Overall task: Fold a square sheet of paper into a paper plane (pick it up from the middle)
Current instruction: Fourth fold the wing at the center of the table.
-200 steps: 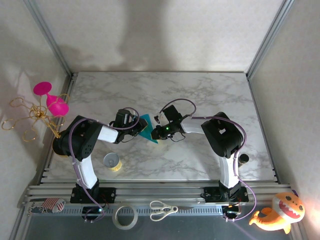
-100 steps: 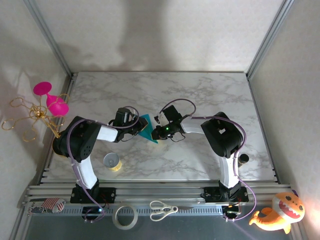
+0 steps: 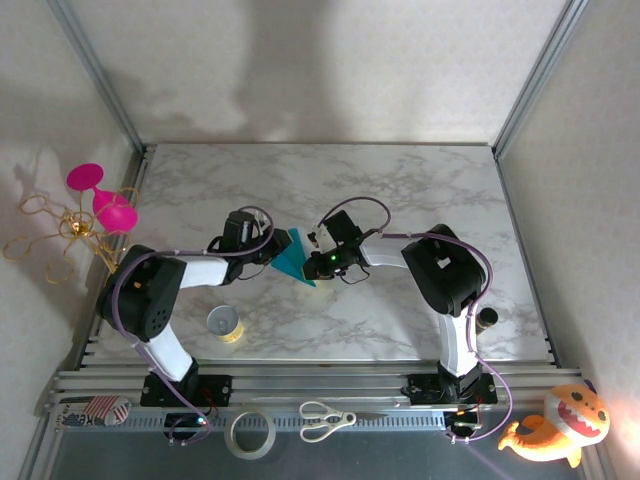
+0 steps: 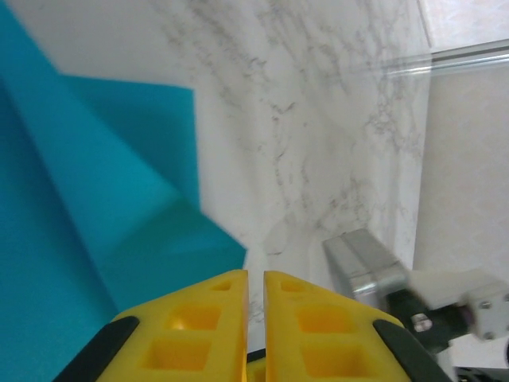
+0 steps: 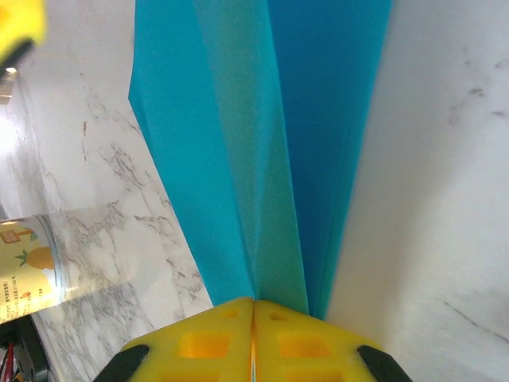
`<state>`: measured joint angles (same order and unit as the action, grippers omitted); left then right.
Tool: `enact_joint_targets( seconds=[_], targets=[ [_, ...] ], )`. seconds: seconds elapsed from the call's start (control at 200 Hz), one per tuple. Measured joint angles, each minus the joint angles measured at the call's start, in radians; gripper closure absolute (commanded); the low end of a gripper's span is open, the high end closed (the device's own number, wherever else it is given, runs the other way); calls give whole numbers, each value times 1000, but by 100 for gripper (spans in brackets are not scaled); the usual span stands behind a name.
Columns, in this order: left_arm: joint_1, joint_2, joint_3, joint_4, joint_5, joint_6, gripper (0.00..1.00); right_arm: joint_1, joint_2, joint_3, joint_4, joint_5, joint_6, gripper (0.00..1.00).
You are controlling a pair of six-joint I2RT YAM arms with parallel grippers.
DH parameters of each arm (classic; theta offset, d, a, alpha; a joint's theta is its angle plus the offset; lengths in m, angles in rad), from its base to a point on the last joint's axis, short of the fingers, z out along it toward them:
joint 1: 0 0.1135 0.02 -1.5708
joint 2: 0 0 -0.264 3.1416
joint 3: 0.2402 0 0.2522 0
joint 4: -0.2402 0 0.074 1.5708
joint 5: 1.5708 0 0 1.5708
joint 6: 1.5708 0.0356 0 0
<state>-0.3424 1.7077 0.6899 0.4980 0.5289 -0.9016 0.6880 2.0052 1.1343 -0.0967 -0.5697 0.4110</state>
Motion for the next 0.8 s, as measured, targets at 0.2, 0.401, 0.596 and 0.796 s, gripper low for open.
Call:
enact_joint_targets(
  seconds=[0.2,0.401,0.596,0.796],
  targets=[
    [-1,76,-4,60,29,-11,88,0,1,3,-5,5,0,90],
    [-1,134,6,90,42,-15,88,0,2,7,-13,7,0,90],
    [-3,161,12,105,49,-15,88,3,2,11,-20,17,0,90],
    [-3,166,15,103,47,-14,88,4,2,11,-20,19,0,91]
  ],
)
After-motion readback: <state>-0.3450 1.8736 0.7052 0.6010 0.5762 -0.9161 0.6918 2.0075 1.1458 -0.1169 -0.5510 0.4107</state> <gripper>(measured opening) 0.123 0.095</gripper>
